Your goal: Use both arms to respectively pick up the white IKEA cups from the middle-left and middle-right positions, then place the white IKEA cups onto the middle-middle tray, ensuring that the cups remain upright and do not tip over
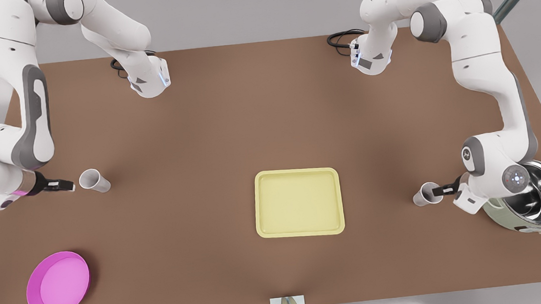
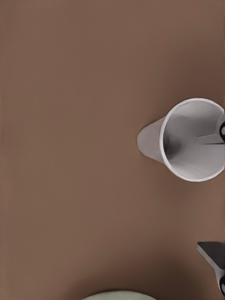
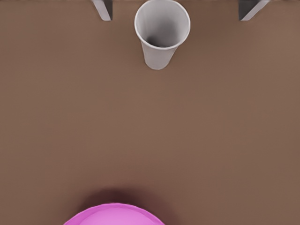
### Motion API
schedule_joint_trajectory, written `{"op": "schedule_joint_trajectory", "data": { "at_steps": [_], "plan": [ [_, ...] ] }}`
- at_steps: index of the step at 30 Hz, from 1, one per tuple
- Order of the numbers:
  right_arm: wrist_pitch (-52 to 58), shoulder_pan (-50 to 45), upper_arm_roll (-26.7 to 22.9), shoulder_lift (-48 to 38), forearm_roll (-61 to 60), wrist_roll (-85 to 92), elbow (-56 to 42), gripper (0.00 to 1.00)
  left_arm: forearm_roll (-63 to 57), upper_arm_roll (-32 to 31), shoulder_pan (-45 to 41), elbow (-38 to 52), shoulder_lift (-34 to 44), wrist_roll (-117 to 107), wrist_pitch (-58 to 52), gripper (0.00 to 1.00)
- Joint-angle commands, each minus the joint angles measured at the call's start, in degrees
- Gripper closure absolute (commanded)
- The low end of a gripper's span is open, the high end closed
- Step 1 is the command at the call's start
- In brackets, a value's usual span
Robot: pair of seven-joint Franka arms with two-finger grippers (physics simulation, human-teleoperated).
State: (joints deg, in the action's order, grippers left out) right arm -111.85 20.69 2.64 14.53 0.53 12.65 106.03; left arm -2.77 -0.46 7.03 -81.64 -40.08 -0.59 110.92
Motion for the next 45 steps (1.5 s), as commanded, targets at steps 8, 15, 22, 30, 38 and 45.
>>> {"op": "schedule_joint_trajectory", "data": {
  "at_steps": [8, 15, 22, 30, 38, 45],
  "plan": [
    [-21.1, 2.9, 0.0, -2.4, -1.0, 9.0, 13.6, 0.00, 0.6, 0.0, -0.4, -2.6, -1.8, 0.8, 7.3, 0.29],
    [-26.1, 4.5, 0.1, -3.2, -2.7, 9.1, 20.5, 0.00, 5.5, -0.1, -0.4, -2.6, -1.8, 0.3, 7.1, 0.72],
    [-27.1, 5.1, 0.0, -1.6, -5.4, 9.1, 22.3, 0.00, 5.3, -0.2, -3.2, -4.5, 1.5, 0.7, 6.9, 0.75],
    [-28.1, 6.5, 0.1, 1.8, -5.5, 9.1, 22.6, 0.00, 5.7, -1.4, -21.2, -2.7, 4.5, -31.9, 0.3, 0.78],
    [-28.1, 6.8, 0.3, 3.2, -5.5, 11.0, 22.5, 0.49, 5.2, -7.9, -25.8, 2.7, -2.3, -47.0, 3.7, 0.77],
    [-27.4, 6.0, 2.3, 2.9, -5.5, 11.0, 21.9, 0.79, 5.4, -8.8, -25.2, 2.3, -5.7, -47.0, 10.5, 0.44]
  ]
}}
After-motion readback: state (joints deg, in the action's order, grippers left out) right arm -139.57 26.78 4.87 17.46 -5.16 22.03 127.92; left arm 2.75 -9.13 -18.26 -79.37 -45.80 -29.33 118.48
